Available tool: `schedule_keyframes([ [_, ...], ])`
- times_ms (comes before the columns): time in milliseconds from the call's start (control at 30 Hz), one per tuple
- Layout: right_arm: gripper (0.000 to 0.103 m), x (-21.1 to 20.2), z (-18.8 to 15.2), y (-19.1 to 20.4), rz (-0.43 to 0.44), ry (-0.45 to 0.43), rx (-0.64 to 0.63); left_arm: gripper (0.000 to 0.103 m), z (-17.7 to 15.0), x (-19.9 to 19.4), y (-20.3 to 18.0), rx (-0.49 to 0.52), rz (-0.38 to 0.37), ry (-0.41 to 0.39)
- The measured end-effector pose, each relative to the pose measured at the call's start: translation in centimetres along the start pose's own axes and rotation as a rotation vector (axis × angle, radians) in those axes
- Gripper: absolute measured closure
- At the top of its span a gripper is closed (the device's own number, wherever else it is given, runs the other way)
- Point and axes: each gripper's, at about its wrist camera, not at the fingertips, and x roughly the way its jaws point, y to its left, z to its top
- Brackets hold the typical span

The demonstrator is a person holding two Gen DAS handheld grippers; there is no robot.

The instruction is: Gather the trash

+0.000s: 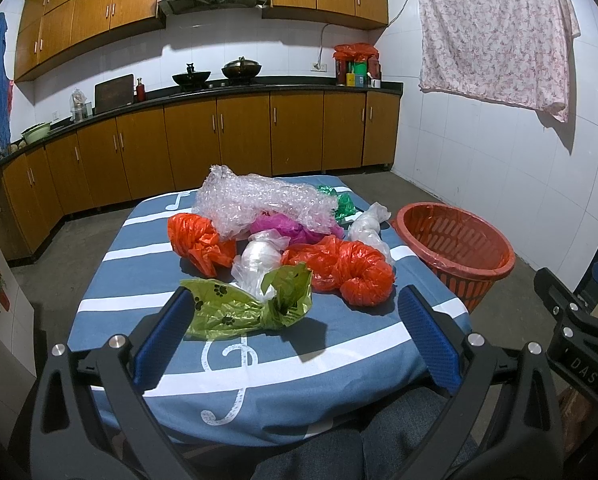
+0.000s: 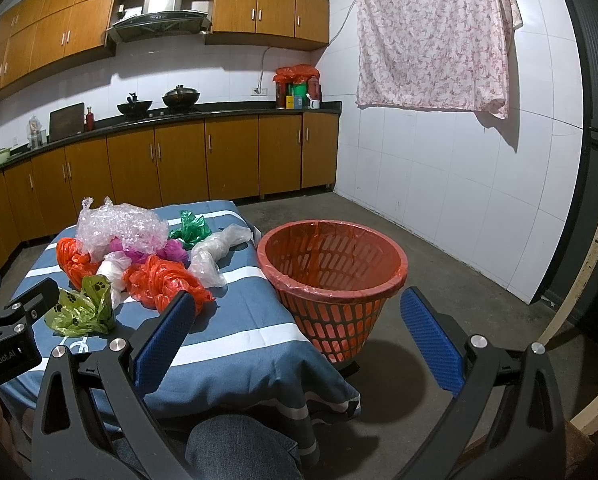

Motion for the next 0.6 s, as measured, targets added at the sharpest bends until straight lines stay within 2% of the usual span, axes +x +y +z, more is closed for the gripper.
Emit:
schedule_keyframes([
  [600,0.002,0.08,-0.04,0.0,-0.001,0.001,0.002,0.004,0.09,0.17,0.06,0.002,-0.002,0.003],
])
